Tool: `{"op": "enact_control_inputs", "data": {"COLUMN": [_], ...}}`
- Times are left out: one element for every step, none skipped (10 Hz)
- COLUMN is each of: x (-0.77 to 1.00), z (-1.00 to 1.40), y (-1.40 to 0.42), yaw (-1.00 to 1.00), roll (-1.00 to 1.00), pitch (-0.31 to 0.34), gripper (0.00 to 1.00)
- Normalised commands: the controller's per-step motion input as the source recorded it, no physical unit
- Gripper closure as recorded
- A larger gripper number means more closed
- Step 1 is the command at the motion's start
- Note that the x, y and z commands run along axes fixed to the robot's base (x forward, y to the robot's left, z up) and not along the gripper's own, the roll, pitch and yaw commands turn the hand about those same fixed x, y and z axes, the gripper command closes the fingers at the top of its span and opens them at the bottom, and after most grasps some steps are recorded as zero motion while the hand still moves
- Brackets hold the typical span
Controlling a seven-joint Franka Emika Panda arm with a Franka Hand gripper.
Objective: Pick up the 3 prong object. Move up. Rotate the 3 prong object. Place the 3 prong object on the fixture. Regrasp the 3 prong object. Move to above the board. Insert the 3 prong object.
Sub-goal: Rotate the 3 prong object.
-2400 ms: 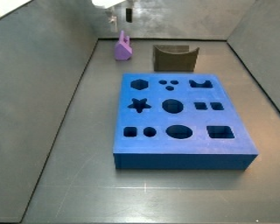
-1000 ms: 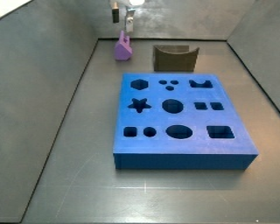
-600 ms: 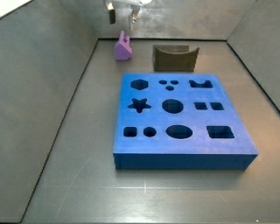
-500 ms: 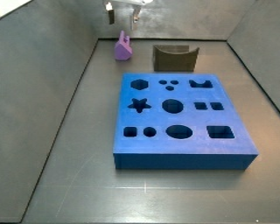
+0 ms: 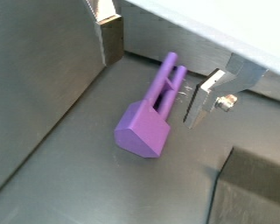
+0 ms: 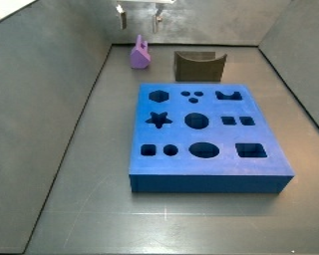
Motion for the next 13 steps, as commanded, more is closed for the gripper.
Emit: {"op": "enact_control_inputs", "data": {"x": [0.02, 0.02, 0.02, 0.02, 0.02, 0.02, 0.0, 0.01, 0.02, 0.02, 0.03, 0.03, 0.04], "z": [-0.04, -0.04, -0.04, -0.04, -0.04, -0.03, -1.0, -1.0, -1.0, -1.0, -1.0, -1.0, -0.99], "y": [0.0, 0.0, 0.0, 0.0, 0.0, 0.0, 0.0, 0.0, 0.0, 0.0, 0.01, 0.01, 0.01], "yaw": [1.0, 0.98, 0.73, 0.57, 0.32, 0.21, 0.0, -0.03, -0.03, -0.03, -0.03, -0.02, -0.02], "roll": [0.0, 0.0, 0.0, 0.0, 0.0, 0.0, 0.0, 0.0, 0.01, 0.01, 0.0, 0.0, 0.0], "pitch": [0.01, 0.014, 0.013, 0.013, 0.013, 0.013, 0.0, -0.013, -0.034, -0.034, -0.032, -0.032, -0.03], "gripper": [0.0, 0.0, 0.0, 0.0, 0.0, 0.0, 0.0, 0.0, 0.0, 0.0, 0.0, 0.0, 0.0]}}
